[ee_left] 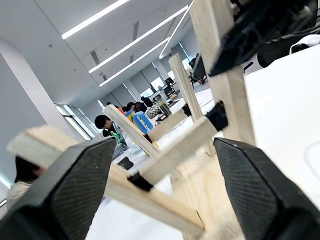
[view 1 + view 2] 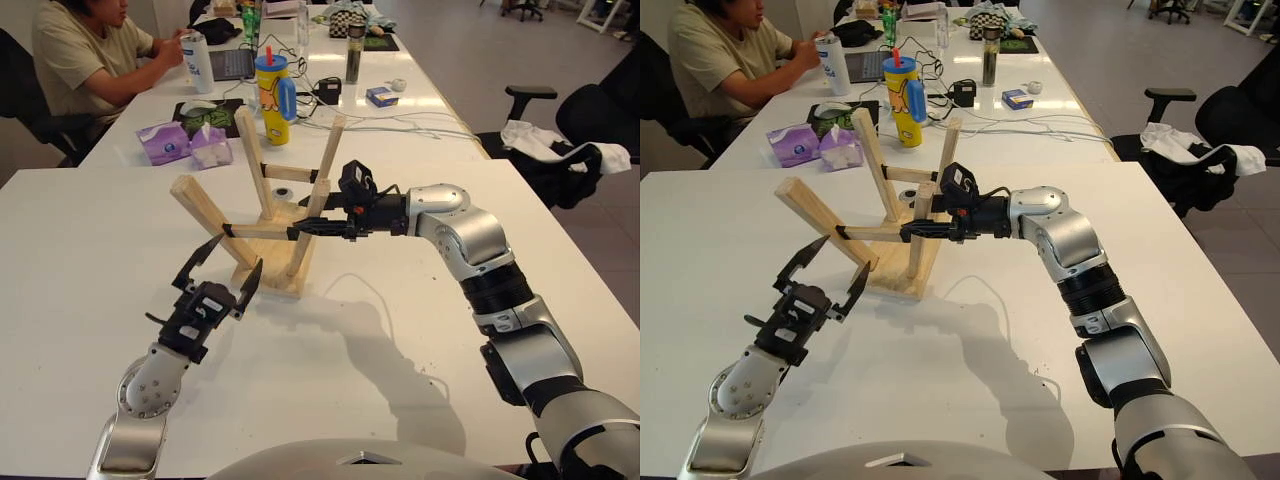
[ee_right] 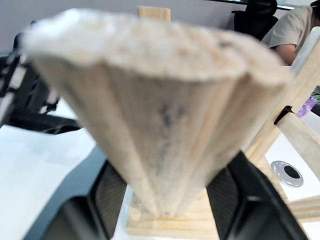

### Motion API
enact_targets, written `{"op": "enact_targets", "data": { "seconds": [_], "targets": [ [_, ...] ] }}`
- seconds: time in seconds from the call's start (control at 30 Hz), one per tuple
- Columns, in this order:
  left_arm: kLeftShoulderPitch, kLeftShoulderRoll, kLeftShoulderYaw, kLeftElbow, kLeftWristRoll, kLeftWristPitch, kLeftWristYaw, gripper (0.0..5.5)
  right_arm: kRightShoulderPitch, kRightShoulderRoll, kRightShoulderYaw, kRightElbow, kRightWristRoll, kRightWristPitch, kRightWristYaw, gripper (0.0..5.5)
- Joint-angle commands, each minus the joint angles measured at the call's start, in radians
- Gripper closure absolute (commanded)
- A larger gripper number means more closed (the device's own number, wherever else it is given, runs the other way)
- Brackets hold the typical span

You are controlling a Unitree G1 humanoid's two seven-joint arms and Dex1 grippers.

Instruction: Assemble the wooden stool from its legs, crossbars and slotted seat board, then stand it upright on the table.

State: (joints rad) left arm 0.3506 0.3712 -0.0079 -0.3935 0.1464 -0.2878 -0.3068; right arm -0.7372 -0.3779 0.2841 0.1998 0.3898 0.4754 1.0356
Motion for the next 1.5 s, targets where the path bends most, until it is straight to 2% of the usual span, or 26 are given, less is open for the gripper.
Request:
{"op": "enact_targets", "data": {
  "seconds": [0.03,0.17,0.2,0.5,0.57,0.7,0.8,0.93,1.13,1.3,1.4,1.5],
  "targets": [
    [-0.071,-0.021,-0.028,0.121,-0.082,0.098,-0.048,1.86,0.055,0.008,0.010,0.018,-0.018,0.033,0.004,3.44],
    [-0.148,-0.072,-0.054,0.205,-0.169,0.218,-0.076,1.86,0.055,0.021,0.008,0.008,-0.022,0.025,0.006,3.44],
    [-0.158,-0.079,-0.060,0.218,-0.188,0.258,-0.086,1.86,0.053,0.024,0.007,0.009,-0.025,0.023,0.002,3.07],
    [-0.182,-0.127,-0.076,0.274,-0.219,0.370,-0.068,1.86,0.092,0.007,-0.035,-0.059,-0.033,0.059,-0.028,1.76],
    [-0.183,-0.125,-0.090,0.288,-0.211,0.378,-0.075,1.86,0.128,-0.013,-0.047,-0.076,-0.033,0.062,-0.030,1.73],
    [-0.184,-0.117,-0.106,0.317,-0.187,0.431,-0.063,1.86,0.199,-0.047,-0.128,-0.080,-0.014,0.066,-0.061,2.29],
    [-0.176,-0.102,-0.128,0.334,-0.157,0.458,-0.058,1.86,0.207,-0.029,-0.234,-0.082,0.033,0.061,-0.113,2.79],
    [-0.165,-0.100,-0.128,0.353,-0.154,0.468,-0.047,1.86,0.160,0.014,-0.356,-0.129,0.143,0.108,-0.187,3.45],
    [-0.165,-0.086,-0.146,0.383,-0.140,0.468,-0.051,1.86,0.036,0.101,-0.435,-0.302,0.347,0.225,-0.310,4.36],
    [-0.181,-0.078,-0.157,0.424,-0.121,0.458,-0.041,1.86,-0.141,0.213,-0.516,-0.329,0.467,0.189,-0.488,4.40],
    [-0.192,-0.076,-0.155,0.453,-0.120,0.456,-0.037,1.86,-0.181,0.280,-0.552,-0.338,0.517,0.140,-0.572,4.40],
    [-0.199,-0.070,-0.154,0.468,-0.122,0.449,-0.034,1.86,-0.108,0.374,-0.472,-0.355,0.527,0.158,-0.629,4.40]
  ]
}}
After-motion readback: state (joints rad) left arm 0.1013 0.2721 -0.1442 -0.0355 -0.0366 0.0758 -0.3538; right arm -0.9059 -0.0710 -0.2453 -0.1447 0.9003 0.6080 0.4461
